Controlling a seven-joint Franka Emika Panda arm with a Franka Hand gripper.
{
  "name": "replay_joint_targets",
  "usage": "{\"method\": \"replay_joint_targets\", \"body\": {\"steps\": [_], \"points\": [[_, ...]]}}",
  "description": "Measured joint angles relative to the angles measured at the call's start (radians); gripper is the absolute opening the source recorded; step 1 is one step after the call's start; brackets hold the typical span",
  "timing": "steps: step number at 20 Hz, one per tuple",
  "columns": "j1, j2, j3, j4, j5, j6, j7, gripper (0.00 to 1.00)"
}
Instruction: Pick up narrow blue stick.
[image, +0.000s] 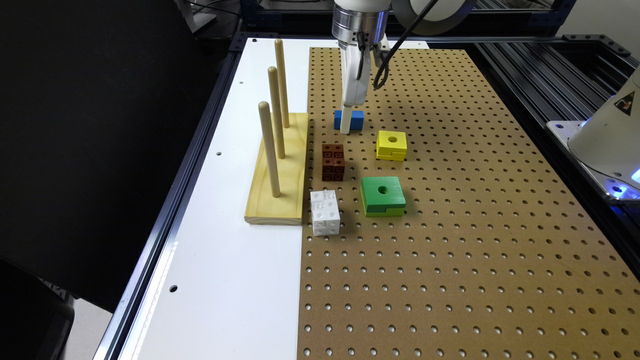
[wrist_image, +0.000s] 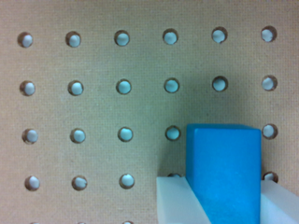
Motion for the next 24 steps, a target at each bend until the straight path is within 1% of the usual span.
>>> {"method": "replay_joint_targets", "body": {"steps": [3, 5, 6, 10, 11, 15, 20, 24], "points": [[0.001, -0.005, 0.013, -0.001, 0.0003, -0.005, 0.003, 0.00], [0.001, -0.012, 0.015, -0.001, 0.0003, -0.011, 0.003, 0.00], [0.001, -0.019, 0.016, -0.001, 0.0003, -0.019, 0.003, 0.00], [0.001, -0.071, 0.018, -0.001, 0.0003, -0.078, 0.003, 0.00], [0.001, -0.079, 0.018, -0.001, 0.0003, -0.087, 0.003, 0.00], [0.001, -0.095, 0.018, -0.002, 0.0003, -0.101, 0.003, 0.00], [0.001, -0.151, 0.019, -0.002, 0.0003, -0.160, 0.003, 0.00], [0.001, -0.159, 0.019, -0.003, 0.0003, -0.168, 0.003, 0.00]]}}
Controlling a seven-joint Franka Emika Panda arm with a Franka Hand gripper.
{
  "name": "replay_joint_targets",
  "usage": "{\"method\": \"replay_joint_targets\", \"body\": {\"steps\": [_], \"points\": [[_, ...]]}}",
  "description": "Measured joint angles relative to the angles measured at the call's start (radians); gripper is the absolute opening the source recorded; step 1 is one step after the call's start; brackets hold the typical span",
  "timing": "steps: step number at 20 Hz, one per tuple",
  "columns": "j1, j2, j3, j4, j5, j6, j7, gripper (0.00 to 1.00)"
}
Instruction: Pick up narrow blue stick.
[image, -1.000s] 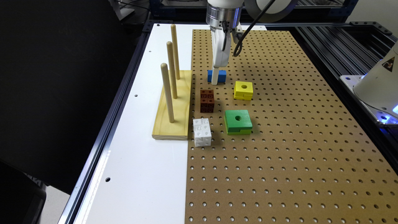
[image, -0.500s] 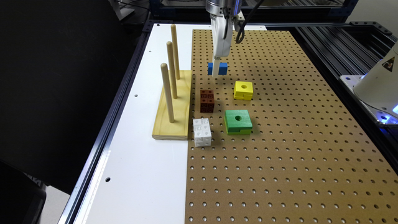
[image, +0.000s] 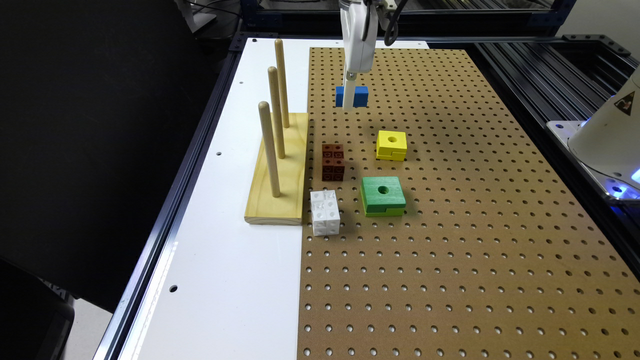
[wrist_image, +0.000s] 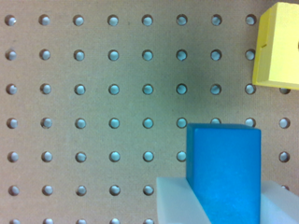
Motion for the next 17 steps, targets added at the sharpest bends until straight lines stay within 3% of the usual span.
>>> {"method": "replay_joint_targets", "body": {"steps": [12, 17], "points": [[0.000, -0.137, 0.001, 0.000, 0.0004, -0.132, 0.000, 0.00], [0.000, -0.156, 0.001, 0.001, 0.0004, -0.145, 0.000, 0.00]]}}
